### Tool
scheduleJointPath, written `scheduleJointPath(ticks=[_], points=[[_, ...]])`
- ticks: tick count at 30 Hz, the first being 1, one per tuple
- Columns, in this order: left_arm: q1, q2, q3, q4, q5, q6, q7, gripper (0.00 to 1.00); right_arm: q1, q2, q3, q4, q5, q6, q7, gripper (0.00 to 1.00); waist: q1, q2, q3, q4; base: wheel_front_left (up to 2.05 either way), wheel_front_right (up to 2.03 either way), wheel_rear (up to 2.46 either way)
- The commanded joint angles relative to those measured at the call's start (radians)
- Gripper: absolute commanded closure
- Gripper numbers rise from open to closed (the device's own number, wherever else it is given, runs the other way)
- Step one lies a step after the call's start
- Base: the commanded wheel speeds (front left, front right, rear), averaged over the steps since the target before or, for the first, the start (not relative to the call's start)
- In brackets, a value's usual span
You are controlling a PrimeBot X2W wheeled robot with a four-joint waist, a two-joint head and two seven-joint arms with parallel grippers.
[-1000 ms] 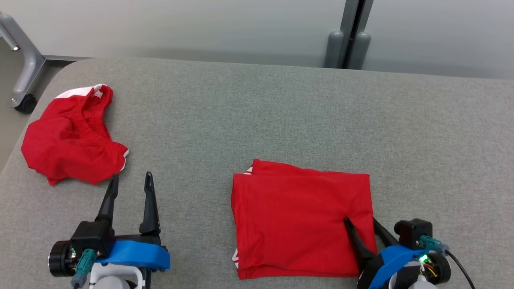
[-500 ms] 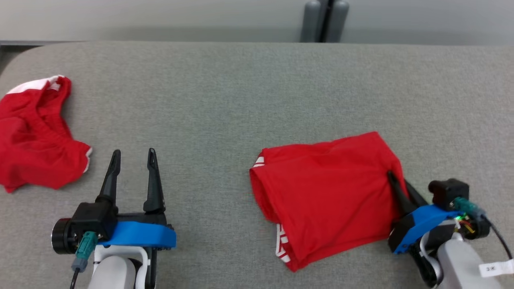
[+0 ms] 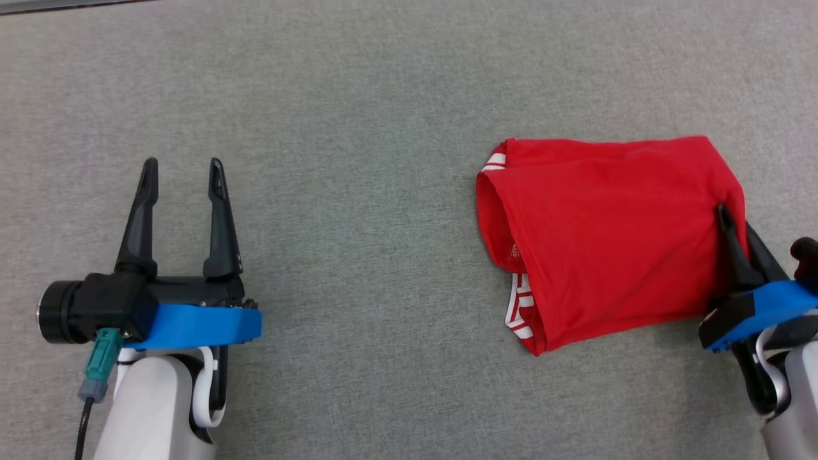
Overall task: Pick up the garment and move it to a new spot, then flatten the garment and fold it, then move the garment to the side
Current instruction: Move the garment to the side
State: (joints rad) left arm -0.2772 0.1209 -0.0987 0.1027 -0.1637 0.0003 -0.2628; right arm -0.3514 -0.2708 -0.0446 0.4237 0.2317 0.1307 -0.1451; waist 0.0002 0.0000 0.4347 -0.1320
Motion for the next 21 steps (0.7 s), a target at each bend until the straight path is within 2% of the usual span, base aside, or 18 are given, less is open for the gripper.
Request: scheduleJointPath(ticks=[1, 4, 11, 15, 21], points=[[-0.024, 0.007, 0.007, -0.007, 0.008, 0.002, -0.003, 0.00, -0.033, -0.007, -0.001, -0.015, 0.004, 0.000, -0.008, 1.00, -0.0002, 0.0000, 0.008, -0.006, 0.00, 0.00, 0.00], [-0.036, 0.012, 0.006, -0.008, 0.011, 0.002, -0.003, 0.00, -0.067, -0.010, 0.021, -0.037, -0.013, 0.000, -0.005, 1.00, -0.0002, 0.0000, 0.016, -0.012, 0.00, 0.00, 0.00], [-0.049, 0.016, 0.001, -0.020, 0.016, -0.005, -0.003, 0.00, -0.200, -0.064, 0.083, -0.075, -0.027, 0.000, 0.027, 1.00, -0.0002, 0.0000, 0.036, 0.004, 0.00, 0.00, 0.00], [-0.064, 0.016, -0.002, -0.035, 0.019, 0.002, -0.003, 0.00, -0.288, -0.116, 0.094, -0.095, -0.029, 0.000, 0.064, 1.00, -0.0002, 0.0000, 0.072, 0.024, 0.00, 0.00, 0.00], [-0.086, 0.021, -0.006, -0.053, 0.024, 0.007, -0.002, 0.00, -0.387, -0.223, 0.056, -0.050, -0.015, 0.000, 0.107, 1.00, -0.0002, 0.0000, 0.134, 0.052, 0.00, 0.00, 0.00]])
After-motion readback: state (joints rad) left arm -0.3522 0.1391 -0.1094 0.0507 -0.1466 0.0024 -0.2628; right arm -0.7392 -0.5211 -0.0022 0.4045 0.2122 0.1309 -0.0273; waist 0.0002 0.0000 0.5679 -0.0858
